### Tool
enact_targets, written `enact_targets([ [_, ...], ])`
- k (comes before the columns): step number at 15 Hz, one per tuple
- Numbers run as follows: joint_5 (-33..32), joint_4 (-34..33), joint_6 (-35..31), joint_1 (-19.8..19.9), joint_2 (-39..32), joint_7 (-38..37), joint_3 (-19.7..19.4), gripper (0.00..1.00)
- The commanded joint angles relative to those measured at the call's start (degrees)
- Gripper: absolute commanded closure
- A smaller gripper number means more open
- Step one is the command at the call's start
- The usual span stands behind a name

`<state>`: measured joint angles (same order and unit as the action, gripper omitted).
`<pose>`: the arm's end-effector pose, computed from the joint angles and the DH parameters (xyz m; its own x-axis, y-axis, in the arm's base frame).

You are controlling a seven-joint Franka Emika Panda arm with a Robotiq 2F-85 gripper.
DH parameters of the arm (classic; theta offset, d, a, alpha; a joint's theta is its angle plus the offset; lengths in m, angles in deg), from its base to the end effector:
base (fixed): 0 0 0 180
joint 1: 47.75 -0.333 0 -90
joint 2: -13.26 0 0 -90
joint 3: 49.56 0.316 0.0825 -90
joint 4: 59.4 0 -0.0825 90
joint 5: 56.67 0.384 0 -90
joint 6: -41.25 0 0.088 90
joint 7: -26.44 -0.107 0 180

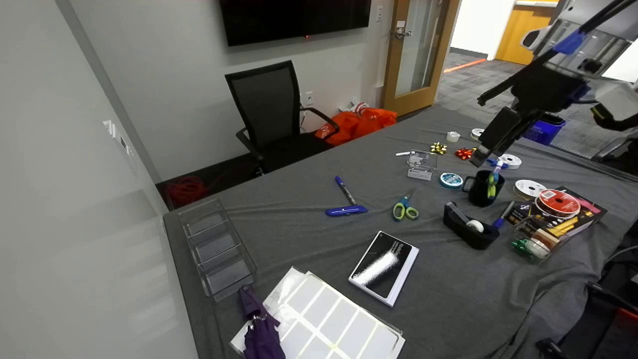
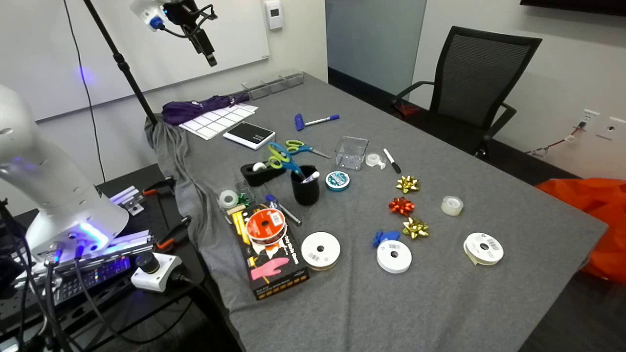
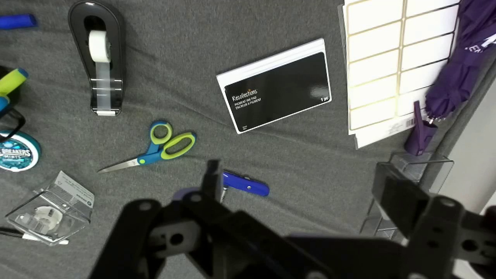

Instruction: Move the clear container in front backwards.

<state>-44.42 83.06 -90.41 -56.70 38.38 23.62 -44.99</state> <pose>0.4184 0.1067 0.4688 0.9725 0.0400 0.2294 0.0797 -0.9828 -0.1667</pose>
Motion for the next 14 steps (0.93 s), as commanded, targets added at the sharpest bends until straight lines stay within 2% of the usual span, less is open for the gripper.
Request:
enact_targets([
  [1, 0.11, -0.12, 0.19, 0.27, 0.01, 0.07, 0.26, 0.00],
  [4, 0.11, -0.12, 0.19, 0.27, 0.01, 0.07, 0.26, 0.00],
  [6, -0.28, 2.13, -1.21, 0.85, -0.12, 2.35, -0.98, 0.00],
  [14, -3.77, 9.35, -0.87, 5.67, -3.33, 4.08, -5.52, 0.00],
])
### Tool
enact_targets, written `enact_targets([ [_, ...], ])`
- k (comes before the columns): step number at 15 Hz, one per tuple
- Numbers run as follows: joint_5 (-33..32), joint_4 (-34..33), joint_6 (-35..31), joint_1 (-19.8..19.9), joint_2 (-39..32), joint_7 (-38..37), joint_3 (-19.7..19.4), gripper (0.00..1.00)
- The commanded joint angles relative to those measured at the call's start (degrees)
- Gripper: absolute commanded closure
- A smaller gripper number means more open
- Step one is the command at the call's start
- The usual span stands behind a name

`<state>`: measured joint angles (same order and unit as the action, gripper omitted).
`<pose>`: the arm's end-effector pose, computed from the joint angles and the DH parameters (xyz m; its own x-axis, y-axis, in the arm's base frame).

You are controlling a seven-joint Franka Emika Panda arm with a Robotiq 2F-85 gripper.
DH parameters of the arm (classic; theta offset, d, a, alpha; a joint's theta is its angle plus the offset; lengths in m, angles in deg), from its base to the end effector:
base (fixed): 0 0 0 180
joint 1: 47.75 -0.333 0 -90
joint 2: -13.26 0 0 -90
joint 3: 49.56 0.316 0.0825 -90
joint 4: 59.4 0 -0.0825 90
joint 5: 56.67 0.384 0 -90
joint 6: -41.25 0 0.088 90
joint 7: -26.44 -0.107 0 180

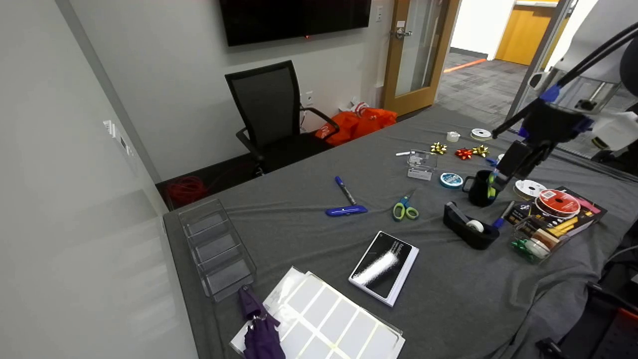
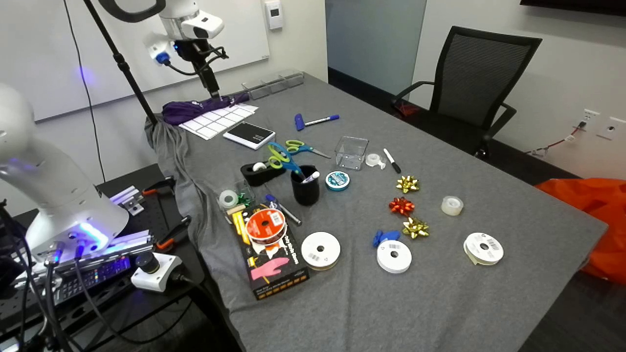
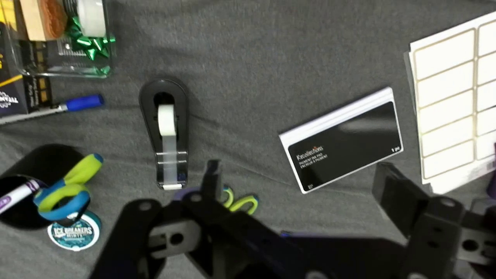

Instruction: Move the clear container in front backwards.

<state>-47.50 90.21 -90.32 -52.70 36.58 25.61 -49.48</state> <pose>0.4048 0.0391 0.3968 0.9960 -0.0329 0.0834 -0.0219 -0.9914 -0.1291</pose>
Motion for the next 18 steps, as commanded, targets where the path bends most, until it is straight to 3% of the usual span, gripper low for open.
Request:
enact_targets([
  [1, -1.44, 3.21, -1.48, 2.30, -2.12, 2.42, -1.31, 0.00],
  [7, -6.78, 10.05, -10.99, 5.48, -5.40, 8.87, -4.73, 0.00],
  [9, -7.66, 9.20, -14.28, 6.23, -8.56, 10.80, -6.02, 0.00],
  [18, -4.16, 9.70, -28.45, 7.00, -21.16, 16.24, -9.50, 0.00],
])
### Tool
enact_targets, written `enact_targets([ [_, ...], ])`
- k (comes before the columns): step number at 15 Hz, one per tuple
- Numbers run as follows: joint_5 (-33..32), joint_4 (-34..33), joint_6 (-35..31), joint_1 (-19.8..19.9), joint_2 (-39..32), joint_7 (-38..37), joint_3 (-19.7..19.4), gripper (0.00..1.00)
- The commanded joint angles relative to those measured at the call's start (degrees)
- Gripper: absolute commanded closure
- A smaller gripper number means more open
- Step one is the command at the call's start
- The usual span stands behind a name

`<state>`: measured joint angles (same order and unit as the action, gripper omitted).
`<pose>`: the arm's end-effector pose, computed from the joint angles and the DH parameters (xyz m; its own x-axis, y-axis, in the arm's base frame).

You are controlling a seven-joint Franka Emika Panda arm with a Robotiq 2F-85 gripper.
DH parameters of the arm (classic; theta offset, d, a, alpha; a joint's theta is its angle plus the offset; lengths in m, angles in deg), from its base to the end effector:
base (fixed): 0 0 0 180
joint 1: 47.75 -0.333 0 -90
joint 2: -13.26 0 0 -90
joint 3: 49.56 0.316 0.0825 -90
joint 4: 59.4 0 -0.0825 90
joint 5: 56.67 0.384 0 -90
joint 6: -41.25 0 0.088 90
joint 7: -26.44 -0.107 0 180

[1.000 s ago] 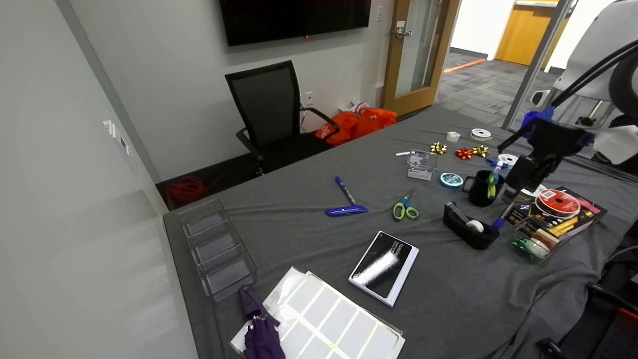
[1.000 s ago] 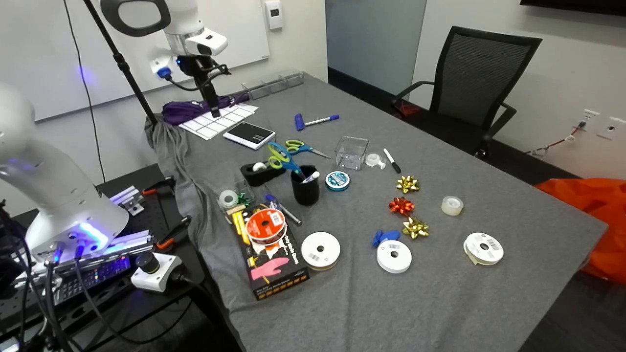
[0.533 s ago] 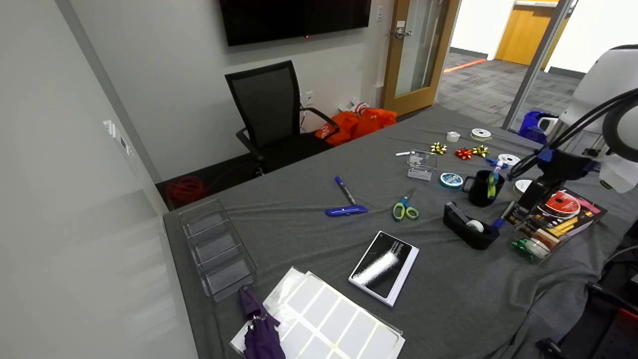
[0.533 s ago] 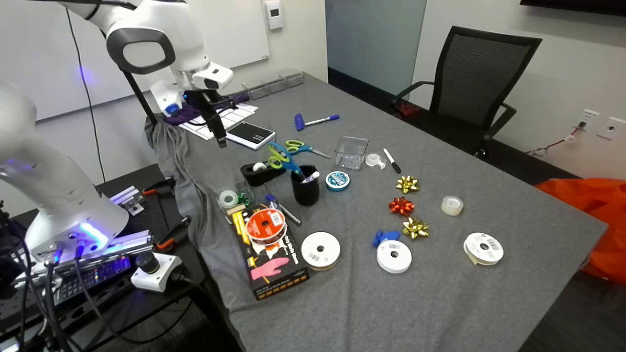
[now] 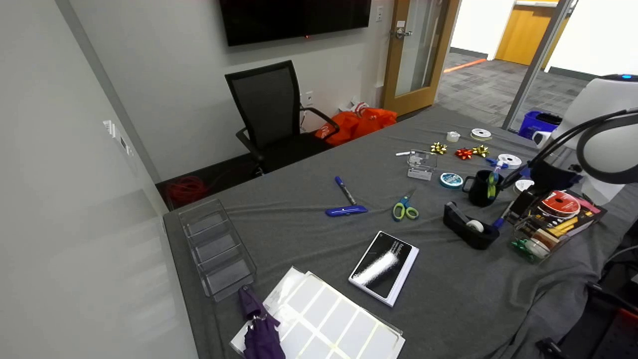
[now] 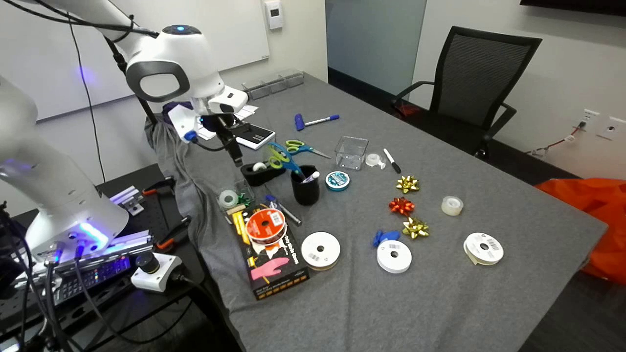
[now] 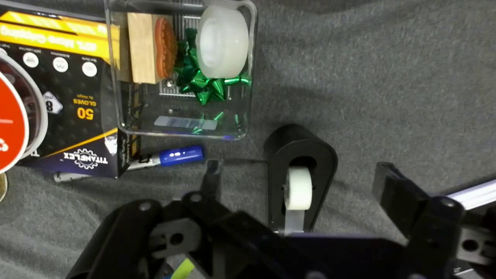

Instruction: Move the clear container in front backwards.

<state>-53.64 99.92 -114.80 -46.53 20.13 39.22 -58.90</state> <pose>0.3827 -0.0713 0.2524 0.9976 -0.0094 0.0679 -0.0074 -0.9995 -0.0295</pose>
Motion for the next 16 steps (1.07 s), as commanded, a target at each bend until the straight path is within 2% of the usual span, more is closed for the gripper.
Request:
enact_targets([
  [1, 3.39, 0.00, -5.08, 0.68, -6.28, 3.16, 0.08, 0.00],
  [6, 7.98, -0.50, -8.07, 2.12, -11.14, 5.82, 1.72, 0.00],
  [11, 7.30, -0.97, -10.55, 3.71, -14.19, 5.41, 3.14, 0.00],
  [12, 7.47, -0.60, -11.86, 3.68, -15.14, 4.88, 3.89, 0.00],
  [13, 7.88, -0.52, -13.24, 1.95, -16.19, 5.09, 2.67, 0.00],
  [16, 6.95, -0.52, -17.26, 1.54, -19.35, 4.34, 3.04, 0.00],
])
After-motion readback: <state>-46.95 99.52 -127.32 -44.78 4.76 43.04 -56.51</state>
